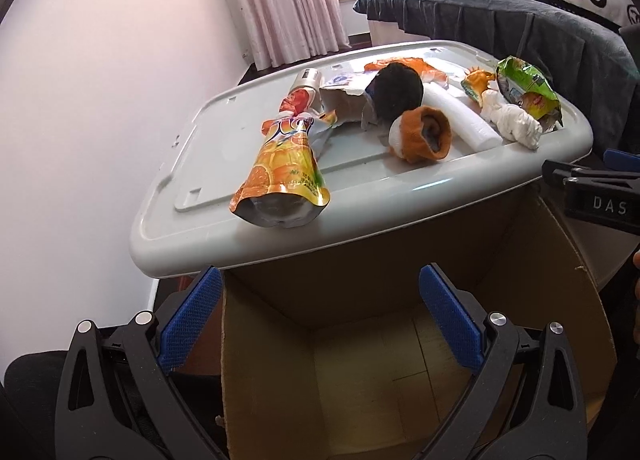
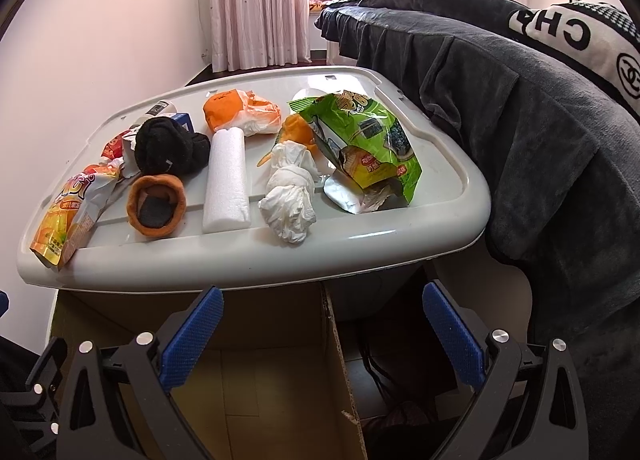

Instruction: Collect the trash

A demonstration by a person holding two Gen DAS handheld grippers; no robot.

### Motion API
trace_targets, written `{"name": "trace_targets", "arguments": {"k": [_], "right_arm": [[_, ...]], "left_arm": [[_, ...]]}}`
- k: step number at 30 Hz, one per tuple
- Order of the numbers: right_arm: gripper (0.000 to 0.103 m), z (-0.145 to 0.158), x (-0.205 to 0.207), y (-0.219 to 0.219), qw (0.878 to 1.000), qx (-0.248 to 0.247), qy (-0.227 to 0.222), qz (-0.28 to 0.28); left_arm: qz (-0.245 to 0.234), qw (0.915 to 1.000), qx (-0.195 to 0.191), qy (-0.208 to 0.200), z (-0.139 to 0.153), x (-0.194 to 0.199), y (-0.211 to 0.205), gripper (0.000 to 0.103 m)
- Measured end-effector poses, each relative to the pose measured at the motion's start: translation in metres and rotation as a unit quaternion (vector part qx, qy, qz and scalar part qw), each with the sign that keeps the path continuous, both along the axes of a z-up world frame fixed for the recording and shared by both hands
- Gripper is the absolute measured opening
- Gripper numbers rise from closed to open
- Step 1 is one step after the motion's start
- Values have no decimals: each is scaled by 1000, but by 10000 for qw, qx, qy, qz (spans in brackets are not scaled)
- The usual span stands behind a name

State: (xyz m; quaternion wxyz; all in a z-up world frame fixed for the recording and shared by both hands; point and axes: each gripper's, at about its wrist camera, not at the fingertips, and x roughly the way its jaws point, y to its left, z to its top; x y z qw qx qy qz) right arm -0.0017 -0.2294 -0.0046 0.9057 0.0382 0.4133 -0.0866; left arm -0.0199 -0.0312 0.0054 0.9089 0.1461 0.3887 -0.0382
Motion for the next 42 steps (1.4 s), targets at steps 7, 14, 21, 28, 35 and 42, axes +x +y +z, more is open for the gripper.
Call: {"name": "trace_targets", "arguments": {"k": [7, 14, 21, 28, 35, 42], "right_arm": [[99, 0, 0, -1, 10000, 12, 5, 3], [99, -1, 0, -1, 10000, 17, 7, 5], [99, -1, 0, -1, 10000, 17, 12, 6], [99, -1, 0, -1, 10000, 28, 10, 10], [99, -2, 0, -1, 10000, 38, 14, 13], [99, -2, 0, -1, 10000, 43, 29, 15]], "left_arm": [[92, 9997, -201, 87, 1, 1, 6, 97], [295, 9974, -644, 144, 4, 8, 21, 97], [472, 9945, -921, 176, 4, 10, 33, 97], [400, 9949, -907, 173, 3, 9, 31, 97], [423, 9938, -1022, 133, 6, 9, 33, 97], [455, 9917, -1197, 108, 8, 10, 37, 97]]}}
